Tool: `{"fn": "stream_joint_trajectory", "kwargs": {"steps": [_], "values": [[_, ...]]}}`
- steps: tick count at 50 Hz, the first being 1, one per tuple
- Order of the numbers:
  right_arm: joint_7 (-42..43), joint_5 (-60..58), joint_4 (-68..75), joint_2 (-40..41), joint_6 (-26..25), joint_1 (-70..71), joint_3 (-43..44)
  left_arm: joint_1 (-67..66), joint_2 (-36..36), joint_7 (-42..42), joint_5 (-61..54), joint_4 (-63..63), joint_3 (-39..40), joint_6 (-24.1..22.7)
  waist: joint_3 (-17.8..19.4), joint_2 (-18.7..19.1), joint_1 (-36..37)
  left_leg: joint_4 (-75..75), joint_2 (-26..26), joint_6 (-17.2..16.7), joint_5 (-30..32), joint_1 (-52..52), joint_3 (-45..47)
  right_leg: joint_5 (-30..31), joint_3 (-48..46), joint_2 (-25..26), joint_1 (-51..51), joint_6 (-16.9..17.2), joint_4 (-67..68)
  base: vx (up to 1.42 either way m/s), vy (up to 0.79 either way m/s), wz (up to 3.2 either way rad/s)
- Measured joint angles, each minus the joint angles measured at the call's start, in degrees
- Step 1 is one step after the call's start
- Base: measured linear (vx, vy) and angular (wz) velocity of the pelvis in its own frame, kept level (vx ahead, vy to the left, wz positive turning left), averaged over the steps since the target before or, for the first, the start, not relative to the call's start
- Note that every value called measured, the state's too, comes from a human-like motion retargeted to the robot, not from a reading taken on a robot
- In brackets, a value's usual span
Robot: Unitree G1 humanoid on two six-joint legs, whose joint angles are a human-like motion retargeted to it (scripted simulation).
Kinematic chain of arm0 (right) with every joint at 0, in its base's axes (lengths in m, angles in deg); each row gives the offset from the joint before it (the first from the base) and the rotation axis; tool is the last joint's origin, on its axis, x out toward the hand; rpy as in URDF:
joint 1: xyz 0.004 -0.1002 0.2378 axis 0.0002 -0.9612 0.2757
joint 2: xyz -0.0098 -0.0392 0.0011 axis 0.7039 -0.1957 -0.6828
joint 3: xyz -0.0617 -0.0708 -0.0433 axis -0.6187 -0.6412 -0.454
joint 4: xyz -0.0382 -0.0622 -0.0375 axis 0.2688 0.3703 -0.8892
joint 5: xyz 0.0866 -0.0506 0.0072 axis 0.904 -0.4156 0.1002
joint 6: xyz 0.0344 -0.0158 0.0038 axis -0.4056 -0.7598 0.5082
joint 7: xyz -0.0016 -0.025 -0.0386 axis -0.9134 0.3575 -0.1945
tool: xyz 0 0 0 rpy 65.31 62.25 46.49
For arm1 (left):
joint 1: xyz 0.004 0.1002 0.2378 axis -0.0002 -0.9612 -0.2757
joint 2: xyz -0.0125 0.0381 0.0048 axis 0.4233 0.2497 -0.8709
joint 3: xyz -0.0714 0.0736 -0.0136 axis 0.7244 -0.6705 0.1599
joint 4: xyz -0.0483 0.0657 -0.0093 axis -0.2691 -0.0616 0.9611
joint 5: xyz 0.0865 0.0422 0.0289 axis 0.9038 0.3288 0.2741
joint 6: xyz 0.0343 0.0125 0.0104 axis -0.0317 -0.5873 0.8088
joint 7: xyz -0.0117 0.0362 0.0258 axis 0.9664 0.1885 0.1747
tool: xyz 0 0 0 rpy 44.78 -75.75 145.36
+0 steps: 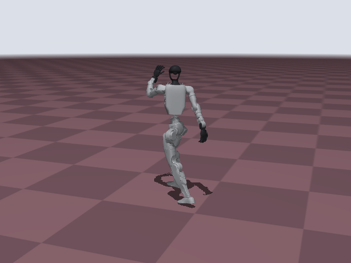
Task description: Kungfu
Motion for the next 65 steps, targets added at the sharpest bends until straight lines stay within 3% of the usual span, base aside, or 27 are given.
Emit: {"fn": "stream_joint_trajectory", "kwargs": {"steps": [3,8,10,13,15,18,20,23,25,28,31,35,40,43,47,53,55,57,65], "values": [[-2.08,3.47,-8.21,-4.34,0.61,3.72,-0.29,-2.71,-2.77,2.69,3.11,0.85,-0.58,1.94,-0.24,0.28,3.95,-1.25,1.45,-2.66,4.8,-3.36,0.85,-4.56,-3.9,-3.11,0.42,0.97,1.67,0.03,-0.22,1.85],[-0.8,-0.5,-16.06,-19.65,-0.29,7.29,-0.93,-9.61,-9.41,3.89,4.81,3.44,-2.85,4.67,-0.24,1.7,11.87,-5.66,5.2,-13.26,12.95,-9.35,7.31,-8.98,-11.53,-9.25,-0.28,-0.09,6.09,0.01,-0.27,1.97],[0.83,-1.14,-18.72,-26.95,0.19,8.14,-2.74,-13.22,-11.93,2.12,4.08,4.37,-3.81,4.25,-0.08,1.33,13.66,-6.97,3.8,-16.09,15.72,-12.23,8.96,-10.33,-13.09,-14.01,-0.8,-0.09,8.3,-0.14,-0.03,2.39],[-2.43,4.82,-23.14,-36.44,0.79,9.65,-5.75,-18.23,-15.84,-0.02,2.23,6.98,-6.4,5.11,0.95,-0.53,14.84,-6.81,-1.09,-16.09,17.29,-17.28,9.81,-11.58,-14.28,-22.75,-1.22,0.89,11.73,-0.27,0.05,2.51],[-6.71,8.7,-26.79,-39.97,0.05,10.65,-6.82,-22.54,-17.85,-0.9,2.55,9.6,-8.91,5.86,1.98,0.65,16.72,-8.2,6.2,-16.09,16.5,-19.6,11.94,-14.91,-18.93,-19.96,0.3,-1.42,14.02,-0.29,-0.62,1.73],[-11.98,11.43,-33.3,-41.43,-1.48,16.87,-9.75,-29.19,-21.59,0.58,6.11,15.01,-12.08,8.24,2.51,1.47,20.05,-10.37,14.26,-7.72,16.71,-21.87,32.88,-17.26,-23.21,-19.84,0.33,-2.32,15.95,-0.24,-0.44,1.3],[-15.15,10.25,-37.31,-40.6,-2.83,24.3,-14.42,-34.44,-23.84,2.37,9.39,19.17,-13.08,9.82,3.06,1.79,22.03,-11.72,15.07,-4.35,22.86,-23.57,35.91,-18.62,-24.59,-20.24,-1.06,-2.5,18.29,-0.2,-0.16,0.78],[-20.47,7.1,-39.86,-34.7,-4.84,39.29,-25.98,-43.0,-26.21,6.38,13.53,26.18,-12.32,11.72,4.52,3.77,24.59,-13.69,18.0,-11.9,23.59,-25.42,35.78,-21.1,-25.34,-18.55,-4.37,-3.0,23.05,-0.12,-0.01,0.21],[-23.84,4.57,-38.06,-26.2,-6.24,48.63,-34.2,-47.62,-27.75,10.39,17.21,32.84,-10.75,13.11,5.05,4.07,26.28,-13.88,19.91,-16.09,24.94,-27.08,35.2,-22.31,-25.04,-17.86,-6.63,-2.88,25.94,0.0,0.05,0.19],[-31.06,1.08,-33.62,-13.22,-9.18,55.35,-41.31,-50.3,-28.38,12.32,22.82,40.47,-9.21,16.24,5.74,2.43,27.45,-15.16,15.76,-16.09,27.02,-31.17,32.47,-22.78,-24.71,-22.41,-9.7,-1.6,29.54,-0.16,0.04,1.01],[-40.86,-3.87,-30.68,-5.26,-10.69,57.1,-48.42,-51.82,-27.93,15.23,26.44,42.44,-8.67,19.16,7.38,1.2,31.11,-15.51,14.69,-16.09,29.3,-34.12,29.35,-23.26,-24.67,-23.14,-9.97,-0.26,31.27,-0.16,-0.18,0.86],[-46.64,-11.24,-30.67,0.35,-6.71,57.12,-54.77,-52.82,-27.68,20.18,27.69,40.89,-7.67,20.64,9.38,1.25,34.51,-15.92,14.03,-16.09,31.73,-37.25,26.54,-23.17,-25.74,-23.1,-8.62,1.06,31.41,-0.11,-0.02,0.77],[-49.36,-15.8,-29.06,2.88,-5.43,54.57,-56.66,-54.89,-28.72,21.33,25.21,39.35,-6.41,22.85,8.69,0.83,35.84,-16.32,12.68,-16.09,31.14,-38.12,28.12,-23.28,-27.91,-25.24,-6.0,2.03,31.33,0.11,0.13,0.43],[-48.91,-15.43,-27.19,3.28,-7.45,53.43,-56.22,-56.12,-28.6,21.54,24.26,39.1,-6.08,24.5,7.86,0.37,35.35,-16.62,12.32,-16.09,30.55,-37.98,29.59,-21.85,-29.05,-25.61,-4.26,2.76,29.53,0.2,0.14,0.1],[-42.18,-12.33,-26.52,2.66,-9.14,52.41,-55.08,-56.88,-27.63,21.44,25.02,38.37,-6.9,27.22,7.43,-0.2,35.26,-15.21,14.36,-16.09,30.29,-38.07,30.16,-19.53,-31.84,-23.7,-0.06,2.68,25.42,0.23,0.05,-0.01],[-28.31,-1.89,-31.4,0.6,-7.39,52.56,-56.28,-59.46,-25.36,22.92,25.74,32.03,-5.78,35.48,8.17,0.5,39.03,-4.54,22.05,-16.05,29.59,-43.12,25.72,-13.47,-34.85,-13.64,8.76,1.94,13.67,0.28,0.06,-0.03],[-25.99,0.09,-34.12,-0.43,-5.72,53.29,-57.37,-61.54,-25.75,22.43,23.87,29.89,-3.87,37.1,7.58,0.19,40.79,-0.53,21.97,-13.98,28.24,-45.27,24.95,-10.82,-35.35,-12.43,11.19,1.9,9.55,0.4,0.43,0.27],[-24.95,1.31,-37.37,-1.08,-4.64,54.61,-59.08,-64.33,-26.52,22.07,20.19,28.2,-1.12,36.94,6.29,-0.43,42.41,2.97,21.28,-11.24,25.25,-46.93,25.5,-8.27,-35.6,-12.33,13.1,2.19,5.78,0.45,0.47,0.42],[-23.82,4.04,-49.22,0.83,-1.4,61.3,-64.95,-77.42,-25.32,22.45,9.43,27.02,14.24,27.72,-0.48,-2.72,49.02,10.95,12.47,-8.18,12.81,-46.84,23.43,0.32,-33.7,-12.19,24.42,4.87,-13.33,0.68,0.82,0.61]]}}
